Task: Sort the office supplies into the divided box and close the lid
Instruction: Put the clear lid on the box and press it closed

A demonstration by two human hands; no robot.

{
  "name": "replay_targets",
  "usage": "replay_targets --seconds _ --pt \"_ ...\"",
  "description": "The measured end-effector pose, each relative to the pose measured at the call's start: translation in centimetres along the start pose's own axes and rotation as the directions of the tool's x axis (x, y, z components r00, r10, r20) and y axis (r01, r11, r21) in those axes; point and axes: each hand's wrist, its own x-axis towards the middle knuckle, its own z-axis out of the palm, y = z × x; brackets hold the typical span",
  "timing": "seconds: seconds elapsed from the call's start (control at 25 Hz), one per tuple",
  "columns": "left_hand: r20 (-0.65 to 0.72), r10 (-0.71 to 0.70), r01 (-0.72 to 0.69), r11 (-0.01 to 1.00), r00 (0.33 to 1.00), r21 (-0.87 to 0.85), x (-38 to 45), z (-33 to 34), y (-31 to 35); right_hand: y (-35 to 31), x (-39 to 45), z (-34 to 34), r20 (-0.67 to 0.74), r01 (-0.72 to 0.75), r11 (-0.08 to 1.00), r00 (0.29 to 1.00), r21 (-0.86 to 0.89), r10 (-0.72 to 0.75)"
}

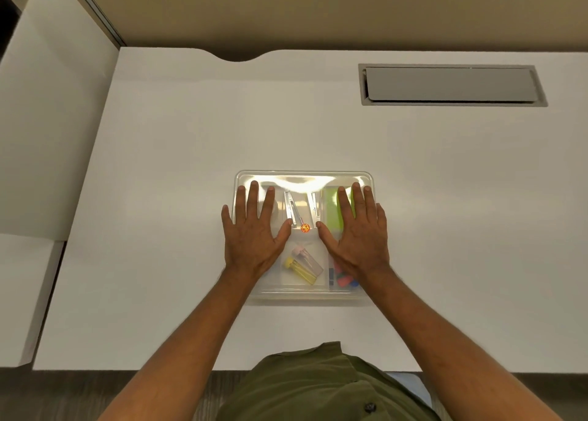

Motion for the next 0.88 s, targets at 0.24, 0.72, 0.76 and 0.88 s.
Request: replay_targets --seconds 0.24,0.72,0.76,0.88 --pt "0.023 -0.004 0.005 0.999 1.000 -0.044 0.0 -0.2 0.0 -0.2 1.6 -0.4 -0.009 0.001 1.000 1.000 -0.012 -0.001" --pt "0.003 0.012 -0.012 0.996 1.000 -0.087 -0.1 -0.3 -0.2 -0.6 2.7 0.2 0.023 -0.004 1.000 1.000 -0.028 0.005" --pt "0.008 0.014 -0.013 0.996 1.000 -0.087 -0.1 -0.4 -0.2 -0.6 2.7 0.1 0.019 0.003 1.000 1.000 -0.026 -0.003" --pt "0.018 0.001 0.001 0.996 1.000 -0.093 -0.5 -0.6 0.0 -0.5 2.2 -0.1 -0.012 0.004 1.000 1.000 0.012 -0.004"
